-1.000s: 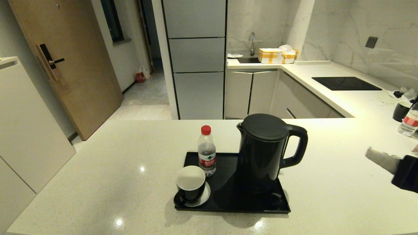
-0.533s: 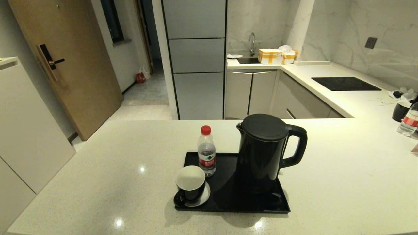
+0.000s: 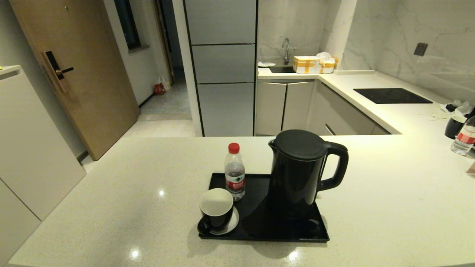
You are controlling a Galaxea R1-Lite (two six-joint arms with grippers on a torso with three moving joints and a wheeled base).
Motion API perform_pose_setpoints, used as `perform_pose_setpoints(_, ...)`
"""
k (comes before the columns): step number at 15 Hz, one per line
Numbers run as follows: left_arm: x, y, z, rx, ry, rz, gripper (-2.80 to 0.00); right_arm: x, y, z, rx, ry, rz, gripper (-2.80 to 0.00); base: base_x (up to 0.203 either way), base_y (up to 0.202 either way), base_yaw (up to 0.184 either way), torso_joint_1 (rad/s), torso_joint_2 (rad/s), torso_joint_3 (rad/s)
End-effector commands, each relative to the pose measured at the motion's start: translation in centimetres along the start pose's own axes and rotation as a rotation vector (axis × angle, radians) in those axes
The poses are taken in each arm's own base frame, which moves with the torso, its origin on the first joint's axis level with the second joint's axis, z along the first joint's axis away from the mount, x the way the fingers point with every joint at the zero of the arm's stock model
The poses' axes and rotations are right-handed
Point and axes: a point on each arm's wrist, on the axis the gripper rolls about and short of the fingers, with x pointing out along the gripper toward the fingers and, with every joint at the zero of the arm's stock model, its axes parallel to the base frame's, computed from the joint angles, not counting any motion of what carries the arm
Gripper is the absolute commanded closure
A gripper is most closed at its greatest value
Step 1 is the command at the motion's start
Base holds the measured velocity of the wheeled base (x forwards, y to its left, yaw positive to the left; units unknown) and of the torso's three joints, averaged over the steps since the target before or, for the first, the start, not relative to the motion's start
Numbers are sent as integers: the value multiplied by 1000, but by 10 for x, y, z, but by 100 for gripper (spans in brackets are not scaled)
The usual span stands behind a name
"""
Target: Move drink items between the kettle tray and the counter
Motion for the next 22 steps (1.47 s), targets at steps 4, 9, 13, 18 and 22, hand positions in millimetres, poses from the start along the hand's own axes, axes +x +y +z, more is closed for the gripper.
perform_pose_setpoints(4, 0, 0, 0, 1, -3, 0, 0, -5, -2, -11, -129, 54, 131, 0, 0, 0, 0, 0, 0, 0)
perform_pose_setpoints(9, 0, 0, 0, 1, -1, 0, 0, -4, -41, -56, -177, 52, 173, 0, 0, 0, 0, 0, 0, 0)
perform_pose_setpoints(13, 0, 0, 0, 2, -1, 1, 0, 54, -22, -71, -37, 9, 194, 0, 0, 0, 0, 0, 0, 0)
perform_pose_setpoints(18, 0, 0, 0, 2, -4, 2, 0, 159, 5, -106, -20, -115, 221, 0, 0, 0, 0, 0, 0, 0)
perform_pose_setpoints(22, 0, 0, 0, 2, -3, 2, 0, 211, 10, -181, -126, -53, 206, 0, 0, 0, 0, 0, 0, 0)
